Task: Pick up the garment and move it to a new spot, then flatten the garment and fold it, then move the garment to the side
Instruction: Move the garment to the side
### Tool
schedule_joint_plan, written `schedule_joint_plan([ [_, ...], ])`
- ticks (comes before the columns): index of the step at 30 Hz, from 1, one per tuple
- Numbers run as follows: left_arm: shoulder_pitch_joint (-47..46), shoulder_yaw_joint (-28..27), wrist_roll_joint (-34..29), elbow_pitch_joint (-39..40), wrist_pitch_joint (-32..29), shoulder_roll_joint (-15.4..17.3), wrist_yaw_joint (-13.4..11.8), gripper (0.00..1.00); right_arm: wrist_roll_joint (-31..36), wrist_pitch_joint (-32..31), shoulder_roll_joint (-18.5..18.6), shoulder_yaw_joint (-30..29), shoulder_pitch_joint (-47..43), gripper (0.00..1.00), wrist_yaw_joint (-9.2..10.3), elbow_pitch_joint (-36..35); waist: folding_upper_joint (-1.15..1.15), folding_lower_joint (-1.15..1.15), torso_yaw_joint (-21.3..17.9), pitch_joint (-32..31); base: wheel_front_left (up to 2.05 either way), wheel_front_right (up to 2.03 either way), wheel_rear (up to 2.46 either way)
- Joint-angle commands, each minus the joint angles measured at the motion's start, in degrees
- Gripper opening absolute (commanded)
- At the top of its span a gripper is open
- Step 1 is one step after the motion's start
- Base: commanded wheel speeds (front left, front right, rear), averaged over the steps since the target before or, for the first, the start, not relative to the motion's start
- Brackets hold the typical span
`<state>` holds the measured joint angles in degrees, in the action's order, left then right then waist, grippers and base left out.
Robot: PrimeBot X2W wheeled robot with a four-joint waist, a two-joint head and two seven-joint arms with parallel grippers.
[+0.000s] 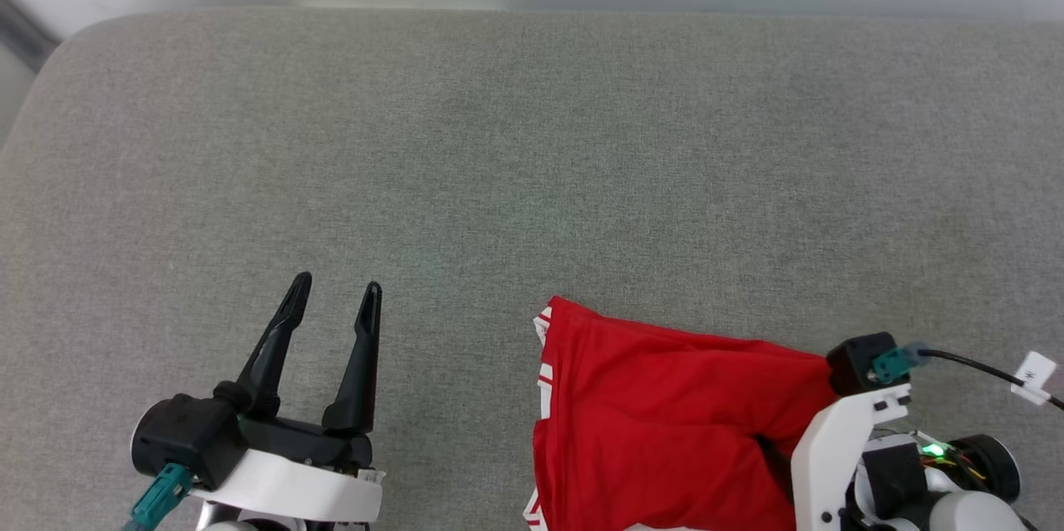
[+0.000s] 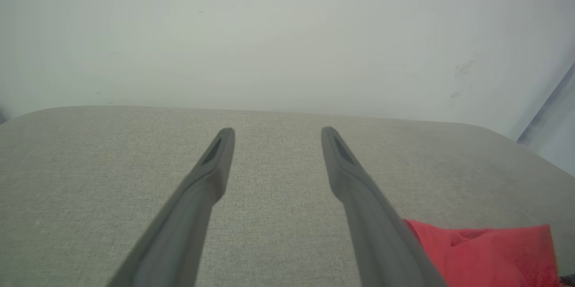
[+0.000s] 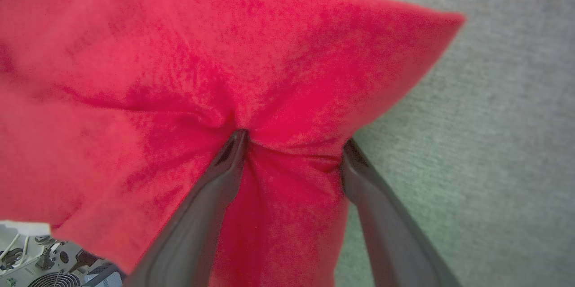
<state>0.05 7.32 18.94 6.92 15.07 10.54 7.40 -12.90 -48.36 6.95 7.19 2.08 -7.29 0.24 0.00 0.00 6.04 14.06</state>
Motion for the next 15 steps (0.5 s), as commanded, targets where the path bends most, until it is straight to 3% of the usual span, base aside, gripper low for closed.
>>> schedule_joint_plan([
  [1,-0.70,0.11,0.03,-0.10,0.12,-0.04,0.07,1.00,-0.14,-0.33,-1.52,2.46,-1.11,1.00,-0.37,3.04,0.00,0.00,0.04,-0.05,0.00,0.00,0.00],
  [2,-0.69,0.21,0.08,-0.16,0.12,-0.07,0.07,1.00,0.13,0.19,-1.32,3.04,-0.83,0.37,-0.43,3.95,0.00,0.00,0.02,-0.11,0.00,0.00,0.00],
  [3,-0.69,0.20,0.13,-0.24,0.12,-0.08,0.07,1.00,0.59,0.93,-1.03,3.36,-0.41,0.00,-0.43,4.51,0.00,0.00,-0.05,-0.20,0.00,0.00,0.00],
  [8,-0.18,-0.05,0.33,-0.31,0.12,0.07,0.07,1.00,3.23,4.68,2.66,3.83,2.13,0.00,-0.16,4.03,0.00,0.00,-1.40,-0.89,0.00,0.00,0.00],
  [15,0.12,0.42,0.25,0.02,0.12,0.48,0.07,1.00,8.13,5.97,12.01,9.87,8.36,0.00,-0.16,-0.98,0.00,0.00,-6.37,-1.14,0.00,0.00,0.00],
])
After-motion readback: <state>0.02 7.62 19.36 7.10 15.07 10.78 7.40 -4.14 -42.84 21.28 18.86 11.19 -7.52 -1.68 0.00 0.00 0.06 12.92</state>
